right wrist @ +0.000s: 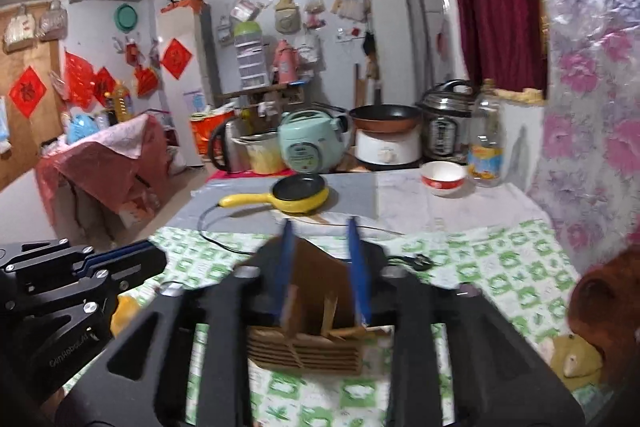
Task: Organize utensils
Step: 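Open both tools to drop the chopsticks into the holder, then move both open tools back down to the chopstick pile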
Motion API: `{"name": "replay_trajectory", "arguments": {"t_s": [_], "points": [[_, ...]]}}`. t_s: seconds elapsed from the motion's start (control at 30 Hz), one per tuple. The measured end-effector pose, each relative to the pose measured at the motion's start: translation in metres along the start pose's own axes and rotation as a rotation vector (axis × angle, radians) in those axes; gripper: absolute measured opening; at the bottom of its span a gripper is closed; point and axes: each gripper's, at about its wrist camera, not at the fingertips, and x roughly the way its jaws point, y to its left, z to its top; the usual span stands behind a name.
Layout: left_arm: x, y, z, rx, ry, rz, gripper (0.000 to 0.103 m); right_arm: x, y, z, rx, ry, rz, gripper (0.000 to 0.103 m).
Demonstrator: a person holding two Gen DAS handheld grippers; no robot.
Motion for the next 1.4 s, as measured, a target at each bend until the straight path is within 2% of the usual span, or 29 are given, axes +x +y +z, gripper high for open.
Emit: {"name": "replay_trajectory", "arguments": {"t_s": [0.07,0.13,0.2,0.23,0.33,0.4,0.5,0.63,0.7,0.8,1.0,1.17,1.4], "points": [[-0.006,0.002,-0.012,-0.01,0.006,-0.003,0.007,-0.011,-0.003,-0.009,0.009,0.006,0.004,0.037],[-0.018,0.004,-0.026,-0.021,0.01,-0.011,0.014,-0.027,-0.006,-0.022,0.006,0.006,-0.009,0.039],[-0.03,0.002,-0.04,-0.015,0.001,0.009,0.041,-0.042,-0.01,-0.036,-0.006,0.007,-0.031,0.044],[-0.039,0.001,-0.051,-0.016,-0.01,0.017,0.042,-0.05,-0.013,-0.046,-0.008,0.018,-0.041,0.046],[-0.055,0.002,-0.092,-0.047,0.032,-0.01,0.042,-0.069,-0.025,-0.073,0.018,0.055,-0.056,0.046],[-0.06,0.002,-0.119,-0.057,0.065,-0.003,0.042,-0.079,-0.034,-0.092,0.061,0.086,-0.057,0.046],[-0.062,0.004,-0.161,-0.067,0.141,0.018,0.042,-0.089,-0.042,-0.124,0.121,0.172,-0.036,0.046],[-0.066,0.012,-0.198,-0.119,0.21,0.025,0.043,-0.098,-0.04,-0.169,0.15,0.274,-0.032,0.046],[-0.067,0.014,-0.211,-0.141,0.229,0.024,0.049,-0.103,-0.038,-0.186,0.154,0.313,-0.029,0.047],[-0.072,0.011,-0.223,-0.146,0.241,0.026,0.055,-0.114,-0.029,-0.206,0.143,0.344,-0.04,0.054],[-0.077,-0.008,-0.243,-0.14,0.271,0.001,0.057,-0.129,-0.011,-0.221,0.073,0.37,-0.038,0.058],[-0.075,-0.021,-0.263,-0.126,0.312,-0.004,0.057,-0.134,0.007,-0.24,0.037,0.417,0.001,0.058],[-0.069,-0.018,-0.281,-0.147,0.36,-0.003,0.057,-0.133,0.038,-0.264,-0.034,0.468,0.05,0.058]]}}
